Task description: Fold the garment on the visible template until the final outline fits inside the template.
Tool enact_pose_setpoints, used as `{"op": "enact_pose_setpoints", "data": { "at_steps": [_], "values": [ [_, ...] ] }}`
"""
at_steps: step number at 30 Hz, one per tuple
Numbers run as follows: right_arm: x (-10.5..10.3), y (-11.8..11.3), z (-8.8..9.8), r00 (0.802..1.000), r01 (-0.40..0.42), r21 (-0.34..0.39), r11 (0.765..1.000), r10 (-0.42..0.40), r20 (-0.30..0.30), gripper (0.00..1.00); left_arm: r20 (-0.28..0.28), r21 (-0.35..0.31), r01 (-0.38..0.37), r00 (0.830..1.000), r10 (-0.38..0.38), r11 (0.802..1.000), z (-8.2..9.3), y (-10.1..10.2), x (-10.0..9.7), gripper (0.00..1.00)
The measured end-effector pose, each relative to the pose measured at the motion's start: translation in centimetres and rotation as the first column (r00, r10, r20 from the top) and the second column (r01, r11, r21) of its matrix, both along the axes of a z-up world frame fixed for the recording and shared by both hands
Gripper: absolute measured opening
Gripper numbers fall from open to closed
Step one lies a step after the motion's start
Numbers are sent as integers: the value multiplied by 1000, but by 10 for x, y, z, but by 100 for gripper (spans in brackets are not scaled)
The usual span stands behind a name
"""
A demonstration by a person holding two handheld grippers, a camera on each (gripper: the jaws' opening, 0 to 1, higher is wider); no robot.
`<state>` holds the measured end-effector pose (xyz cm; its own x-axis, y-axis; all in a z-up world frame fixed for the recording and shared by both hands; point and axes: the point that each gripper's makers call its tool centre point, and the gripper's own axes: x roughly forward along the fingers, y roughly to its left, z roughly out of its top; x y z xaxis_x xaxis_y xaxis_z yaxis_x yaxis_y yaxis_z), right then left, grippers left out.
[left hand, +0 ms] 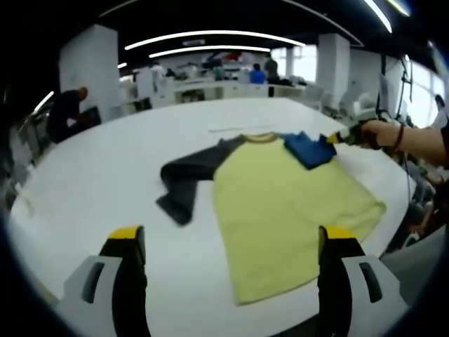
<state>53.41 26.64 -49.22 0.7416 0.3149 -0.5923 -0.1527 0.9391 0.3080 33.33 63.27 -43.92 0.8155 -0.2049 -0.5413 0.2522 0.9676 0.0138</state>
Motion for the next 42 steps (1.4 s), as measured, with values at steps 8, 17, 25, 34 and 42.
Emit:
{"op": "enact_pose_setpoints", "data": {
  "at_steps": [8, 17, 25, 34, 42],
  "values": [
    [-1, 33, 24, 997, -63, 14, 998, 62, 35, 0, 7, 0, 13, 1000, -13, 1000, 2, -2, 0, 99],
    [-5, 90, 42, 992, -118, 75, 990, 114, 50, 0, -6, 17, 39, 999, -39, 999, -2, -6, -3, 99],
    [-13, 149, 47, 980, -195, 102, 975, 192, 46, 0, -10, 12, 45, 999, -45, 999, -3, -6, -4, 99],
    [-22, 192, 43, 962, -273, 88, 958, 271, 39, 0, -19, 5, 35, 999, -35, 999, -7, -1, -6, 99],
    [-30, 222, 45, 944, -329, 89, 940, 326, 48, 0, -30, -1, 25, 999, -25, 1000, -13, 3, -9, 99]
  ]
}}
